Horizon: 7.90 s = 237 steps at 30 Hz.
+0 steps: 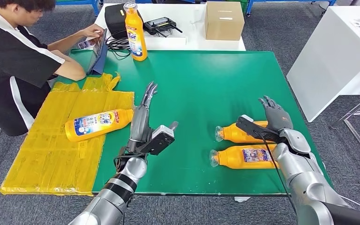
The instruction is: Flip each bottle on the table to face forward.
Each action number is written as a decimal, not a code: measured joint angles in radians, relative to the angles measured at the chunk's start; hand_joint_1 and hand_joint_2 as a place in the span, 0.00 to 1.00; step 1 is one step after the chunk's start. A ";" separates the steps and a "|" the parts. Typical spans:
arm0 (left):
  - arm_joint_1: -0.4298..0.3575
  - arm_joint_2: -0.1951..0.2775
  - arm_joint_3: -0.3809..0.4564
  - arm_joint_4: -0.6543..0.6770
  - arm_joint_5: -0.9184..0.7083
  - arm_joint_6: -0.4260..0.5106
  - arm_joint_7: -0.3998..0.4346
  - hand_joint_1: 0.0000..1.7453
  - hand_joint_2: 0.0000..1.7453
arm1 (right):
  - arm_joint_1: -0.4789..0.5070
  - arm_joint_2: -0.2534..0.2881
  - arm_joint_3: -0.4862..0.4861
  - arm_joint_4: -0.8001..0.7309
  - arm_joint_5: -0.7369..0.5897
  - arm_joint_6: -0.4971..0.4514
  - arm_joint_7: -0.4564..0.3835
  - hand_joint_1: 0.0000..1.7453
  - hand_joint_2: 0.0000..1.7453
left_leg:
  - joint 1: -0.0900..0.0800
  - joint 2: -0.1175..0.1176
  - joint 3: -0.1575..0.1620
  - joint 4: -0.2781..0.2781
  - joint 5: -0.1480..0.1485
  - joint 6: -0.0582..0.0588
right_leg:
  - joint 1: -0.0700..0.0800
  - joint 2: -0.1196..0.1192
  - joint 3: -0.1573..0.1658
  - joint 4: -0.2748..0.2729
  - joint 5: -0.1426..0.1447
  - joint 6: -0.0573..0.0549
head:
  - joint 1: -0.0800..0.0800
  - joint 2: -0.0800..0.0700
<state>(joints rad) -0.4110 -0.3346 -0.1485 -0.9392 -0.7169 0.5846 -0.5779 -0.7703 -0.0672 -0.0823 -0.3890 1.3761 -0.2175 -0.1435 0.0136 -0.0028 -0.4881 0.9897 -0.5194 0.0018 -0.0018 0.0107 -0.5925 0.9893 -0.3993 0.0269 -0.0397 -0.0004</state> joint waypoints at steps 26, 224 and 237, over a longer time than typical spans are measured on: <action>0.012 0.000 -0.036 -0.010 0.053 0.000 -0.015 0.00 1.00 | 0.056 -0.073 -0.034 0.070 0.049 0.093 0.122 0.00 1.00 | -0.002 0.001 0.010 0.000 -0.001 0.005 | 0.001 -0.001 0.011 -0.002 0.001 0.002 | 0.000 0.000; -0.253 0.361 0.170 0.588 -0.545 -0.001 0.544 0.00 1.00 | 0.532 0.182 0.385 -0.961 -0.405 -0.162 -0.135 0.00 1.00 | -0.002 0.003 -0.009 -0.001 0.002 0.003 | 0.001 0.002 -0.010 0.002 0.001 0.002 | 0.001 0.000; -0.259 0.331 0.279 0.586 -0.552 -0.013 0.513 0.00 1.00 | 0.545 0.175 0.337 -0.996 -0.411 -0.173 -0.146 0.00 1.00 | -0.001 0.004 -0.008 -0.001 0.002 0.003 | 0.001 0.002 -0.009 0.002 0.001 0.002 | 0.000 0.000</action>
<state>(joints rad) -0.6698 -0.0032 0.1309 -0.3535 -1.2684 0.5712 -0.0649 -0.2253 0.1075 0.2549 -1.3849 0.9647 -0.3906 -0.2892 0.0124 0.0008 -0.4958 0.9889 -0.5172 0.0044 -0.0012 0.0126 -0.6018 0.9917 -0.3979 0.0286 -0.0393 -0.0004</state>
